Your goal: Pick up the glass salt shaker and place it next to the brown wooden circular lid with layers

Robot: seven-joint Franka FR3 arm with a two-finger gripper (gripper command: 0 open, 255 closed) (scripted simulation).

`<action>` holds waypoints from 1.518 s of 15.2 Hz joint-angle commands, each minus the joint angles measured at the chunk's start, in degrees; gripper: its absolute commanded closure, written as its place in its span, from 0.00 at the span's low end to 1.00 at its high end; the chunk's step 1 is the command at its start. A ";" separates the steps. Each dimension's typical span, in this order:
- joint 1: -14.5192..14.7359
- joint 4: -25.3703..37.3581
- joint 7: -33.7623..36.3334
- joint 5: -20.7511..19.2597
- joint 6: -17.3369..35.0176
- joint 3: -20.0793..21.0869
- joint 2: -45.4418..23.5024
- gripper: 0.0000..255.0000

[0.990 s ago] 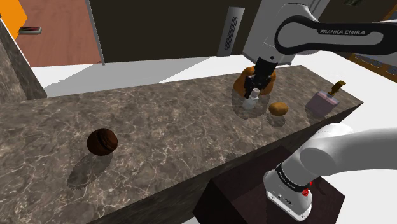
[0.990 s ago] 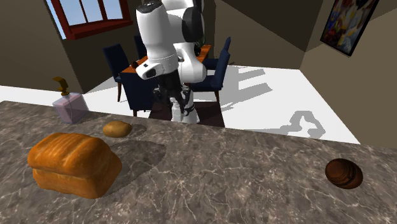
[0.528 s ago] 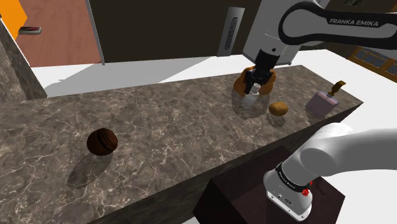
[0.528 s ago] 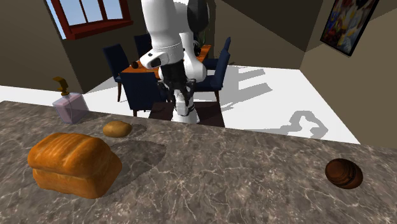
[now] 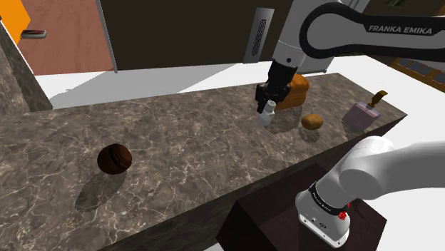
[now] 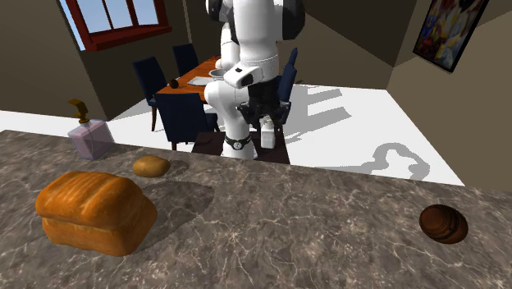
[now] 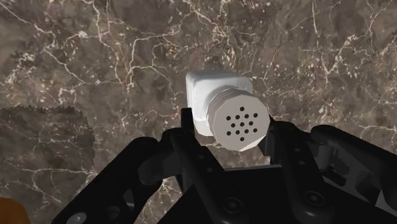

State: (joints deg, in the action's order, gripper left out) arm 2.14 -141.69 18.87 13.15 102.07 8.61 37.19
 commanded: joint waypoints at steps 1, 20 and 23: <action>1.09 1.36 2.80 1.45 0.89 2.45 -1.73 1.00; 6.48 22.84 30.96 2.12 8.51 25.15 -25.42 1.00; 7.24 28.27 36.55 -1.30 9.16 28.46 -31.43 1.00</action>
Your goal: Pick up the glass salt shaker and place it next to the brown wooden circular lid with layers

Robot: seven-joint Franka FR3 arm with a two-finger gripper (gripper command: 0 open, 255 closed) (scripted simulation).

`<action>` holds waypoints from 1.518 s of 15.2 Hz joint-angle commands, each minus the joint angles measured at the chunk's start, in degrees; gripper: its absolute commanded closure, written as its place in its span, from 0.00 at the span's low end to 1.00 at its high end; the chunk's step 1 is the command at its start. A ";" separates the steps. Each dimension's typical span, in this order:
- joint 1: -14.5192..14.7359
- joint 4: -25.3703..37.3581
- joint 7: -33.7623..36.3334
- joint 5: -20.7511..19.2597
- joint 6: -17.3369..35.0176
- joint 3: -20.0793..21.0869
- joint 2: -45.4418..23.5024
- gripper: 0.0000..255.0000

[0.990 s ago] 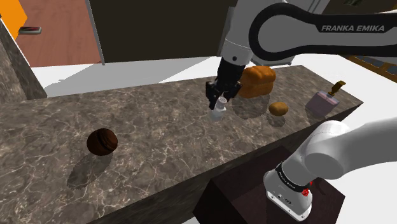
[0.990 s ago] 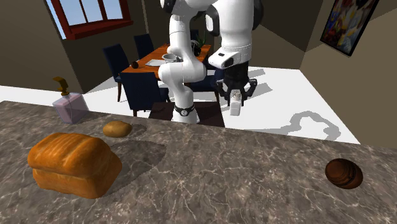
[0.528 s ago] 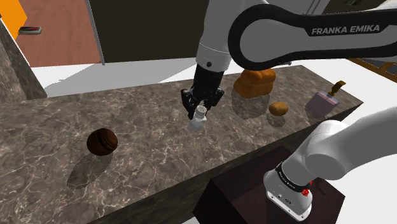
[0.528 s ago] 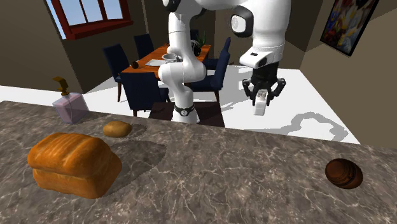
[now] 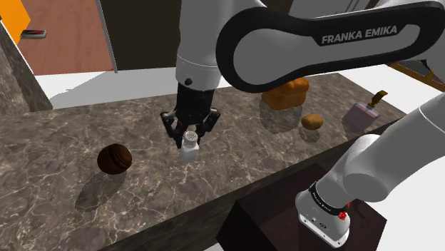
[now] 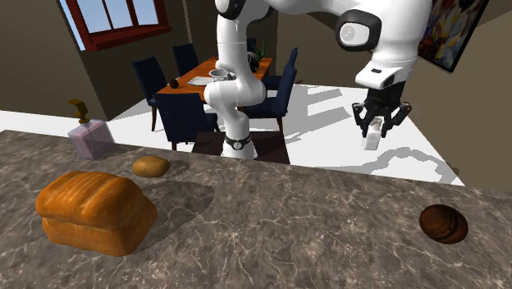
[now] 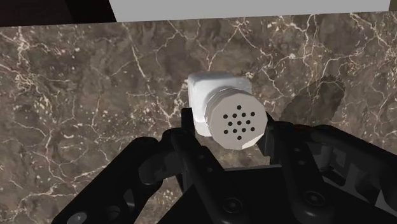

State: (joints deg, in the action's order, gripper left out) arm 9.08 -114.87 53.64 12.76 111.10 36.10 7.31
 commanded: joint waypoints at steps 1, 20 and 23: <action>0.72 3.42 3.75 -2.35 0.24 1.97 -3.73 1.00; 10.93 19.11 20.76 -19.28 4.00 4.83 -26.90 1.00; 11.02 17.53 20.90 -19.75 6.07 4.58 -27.52 1.00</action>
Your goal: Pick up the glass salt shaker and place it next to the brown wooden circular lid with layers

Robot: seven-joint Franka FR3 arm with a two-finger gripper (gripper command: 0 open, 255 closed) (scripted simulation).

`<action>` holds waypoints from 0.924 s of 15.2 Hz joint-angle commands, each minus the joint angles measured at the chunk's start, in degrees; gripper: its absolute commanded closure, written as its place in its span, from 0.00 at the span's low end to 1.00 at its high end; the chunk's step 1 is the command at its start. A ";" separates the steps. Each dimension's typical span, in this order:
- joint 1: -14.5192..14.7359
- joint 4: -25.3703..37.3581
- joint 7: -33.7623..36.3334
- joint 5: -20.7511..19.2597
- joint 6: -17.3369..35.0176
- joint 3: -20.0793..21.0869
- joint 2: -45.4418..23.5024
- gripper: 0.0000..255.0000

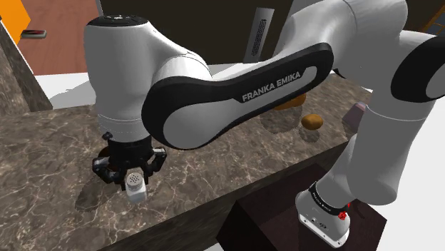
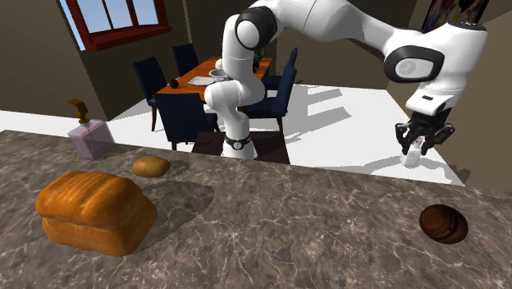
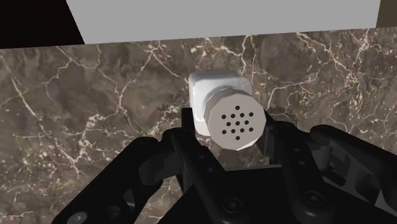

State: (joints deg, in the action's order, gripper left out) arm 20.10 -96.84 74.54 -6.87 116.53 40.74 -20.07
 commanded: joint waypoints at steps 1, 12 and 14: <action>0.03 -1.00 0.06 -0.29 1.33 -0.16 -0.38 1.00; 0.89 -5.53 1.02 -2.73 8.54 -1.52 -3.67 1.00; 1.12 -6.17 1.26 -3.26 9.79 -1.85 -4.40 1.00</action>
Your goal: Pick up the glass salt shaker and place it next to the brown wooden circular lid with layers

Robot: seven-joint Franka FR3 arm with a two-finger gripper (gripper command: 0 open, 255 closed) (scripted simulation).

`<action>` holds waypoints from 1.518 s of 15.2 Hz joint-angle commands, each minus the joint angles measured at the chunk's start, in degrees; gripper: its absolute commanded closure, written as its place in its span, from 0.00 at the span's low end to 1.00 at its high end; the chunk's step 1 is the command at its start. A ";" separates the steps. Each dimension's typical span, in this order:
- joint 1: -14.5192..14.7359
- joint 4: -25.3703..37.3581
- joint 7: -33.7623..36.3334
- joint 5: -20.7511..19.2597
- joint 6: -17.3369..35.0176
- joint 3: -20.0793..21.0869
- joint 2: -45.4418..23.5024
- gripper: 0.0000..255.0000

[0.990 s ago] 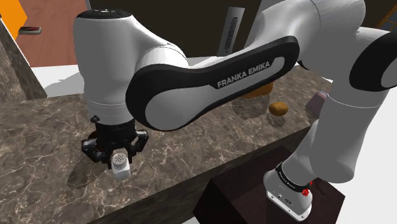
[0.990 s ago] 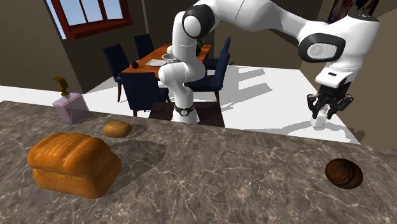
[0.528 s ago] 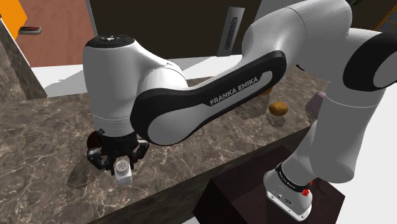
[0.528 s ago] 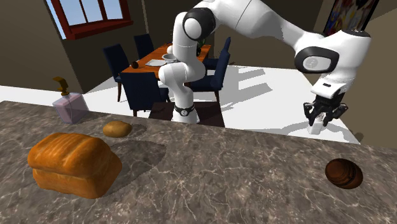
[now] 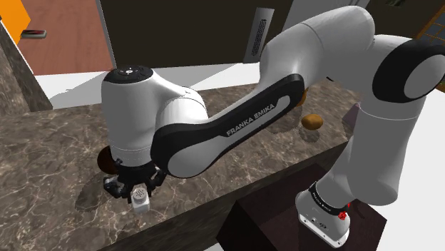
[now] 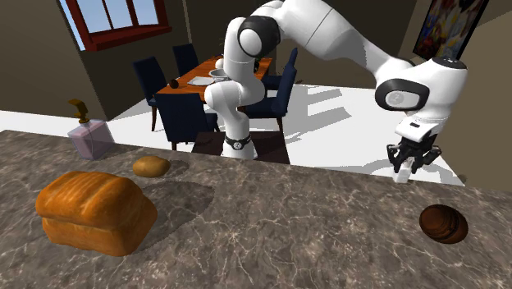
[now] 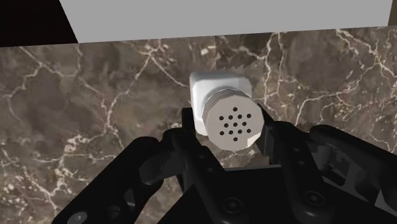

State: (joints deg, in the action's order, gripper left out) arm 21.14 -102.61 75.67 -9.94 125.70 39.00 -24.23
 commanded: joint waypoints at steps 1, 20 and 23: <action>0.20 -0.70 0.24 -0.47 1.24 -0.28 -0.61 1.00; -1.49 1.12 -1.39 1.99 -3.45 1.04 2.75 0.00; -1.48 1.12 -1.39 2.00 -3.45 1.03 2.76 0.00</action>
State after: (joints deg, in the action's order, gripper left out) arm 19.69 -101.63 74.33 -8.01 122.47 40.01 -21.53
